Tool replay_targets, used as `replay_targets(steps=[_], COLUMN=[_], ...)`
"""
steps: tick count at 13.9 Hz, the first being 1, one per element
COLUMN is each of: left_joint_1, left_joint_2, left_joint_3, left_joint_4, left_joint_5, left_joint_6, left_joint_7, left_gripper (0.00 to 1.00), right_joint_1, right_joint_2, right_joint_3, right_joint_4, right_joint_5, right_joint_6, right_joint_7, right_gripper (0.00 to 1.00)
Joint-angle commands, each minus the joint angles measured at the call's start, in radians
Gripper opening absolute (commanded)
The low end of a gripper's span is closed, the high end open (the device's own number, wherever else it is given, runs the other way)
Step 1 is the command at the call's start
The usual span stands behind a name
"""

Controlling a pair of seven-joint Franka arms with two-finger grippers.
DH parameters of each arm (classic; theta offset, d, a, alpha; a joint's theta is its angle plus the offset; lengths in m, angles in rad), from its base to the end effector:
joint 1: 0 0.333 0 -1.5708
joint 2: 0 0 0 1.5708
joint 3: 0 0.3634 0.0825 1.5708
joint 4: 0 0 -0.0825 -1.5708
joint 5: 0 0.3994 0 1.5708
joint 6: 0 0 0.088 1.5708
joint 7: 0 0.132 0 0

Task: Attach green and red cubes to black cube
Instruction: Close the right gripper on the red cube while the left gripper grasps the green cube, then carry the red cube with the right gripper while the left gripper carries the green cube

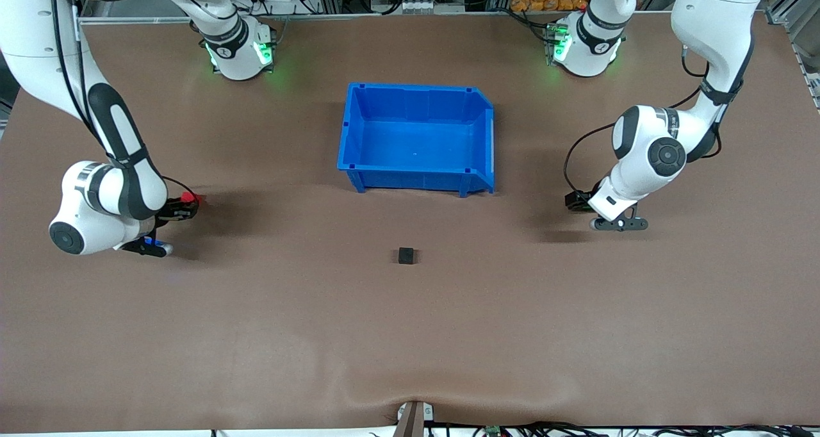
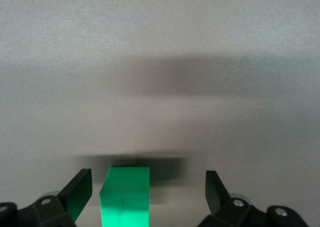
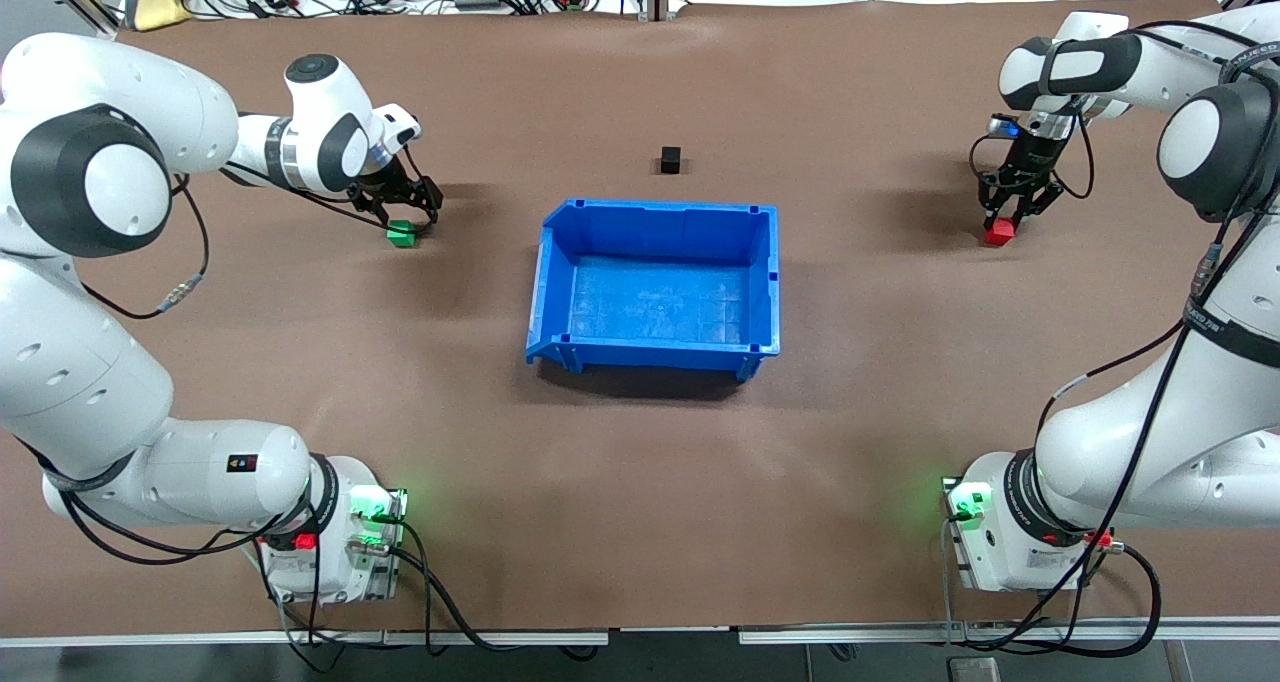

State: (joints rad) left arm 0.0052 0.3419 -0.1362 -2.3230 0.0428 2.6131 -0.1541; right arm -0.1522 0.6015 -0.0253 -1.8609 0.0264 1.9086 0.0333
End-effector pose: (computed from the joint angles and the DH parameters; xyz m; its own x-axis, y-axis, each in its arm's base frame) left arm 0.5327 -0.0727 0.1960 0.9987 -0.0082 -0.0509 -0.0072 -0.9998 0.0182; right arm 0.5854 -0.1022 0.1685 0.8281 -0.1951 -0.5255 -0.2201 -0.9754 0.0152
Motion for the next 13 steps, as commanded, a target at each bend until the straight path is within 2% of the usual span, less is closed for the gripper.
replay_targets(steps=[1,3,5,6,8,9,10,12,13], left_joint_1=[0.009,0.009,0.009,0.009,0.009,0.009,0.012,0.012,0.012], left_joint_2=[-0.006,-0.004,0.005,0.008,0.008,0.008,0.008,0.008,0.009], left_joint_3=[0.000,0.000,0.001,0.001,0.003,0.003,0.003,0.003,0.003], left_joint_4=[-0.010,-0.010,-0.018,-0.019,-0.019,-0.019,-0.019,-0.013,-0.006], left_joint_5=[0.002,0.002,0.002,0.002,0.002,0.002,0.003,0.003,0.005], left_joint_6=[0.001,-0.001,-0.001,-0.001,-0.010,-0.016,-0.022,-0.022,-0.022], left_joint_7=[0.004,0.008,0.008,0.008,0.008,0.010,0.010,0.018,0.016], left_gripper=[1.00,0.99,0.97,0.97,0.96,0.90,0.77,0.36,0.19], right_joint_1=[0.011,0.029,0.052,0.074,0.147,0.181,0.209,0.267,0.304], right_joint_2=[-0.012,-0.012,-0.012,-0.012,-0.003,0.001,0.015,0.024,0.024], right_joint_3=[0.010,0.030,0.045,0.047,0.045,0.045,0.045,0.045,0.045], right_joint_4=[0.026,0.095,0.159,0.190,0.261,0.288,0.310,0.327,0.328], right_joint_5=[0.017,0.082,0.269,0.335,0.392,0.423,0.467,0.579,0.611], right_joint_6=[-0.022,-0.106,-0.149,-0.151,-0.141,-0.137,-0.131,-0.036,0.036], right_joint_7=[0.153,0.325,0.498,0.604,0.837,0.958,1.056,1.199,1.249], right_gripper=[0.00,0.00,0.00,0.00,0.00,0.00,0.00,0.00,0.00])
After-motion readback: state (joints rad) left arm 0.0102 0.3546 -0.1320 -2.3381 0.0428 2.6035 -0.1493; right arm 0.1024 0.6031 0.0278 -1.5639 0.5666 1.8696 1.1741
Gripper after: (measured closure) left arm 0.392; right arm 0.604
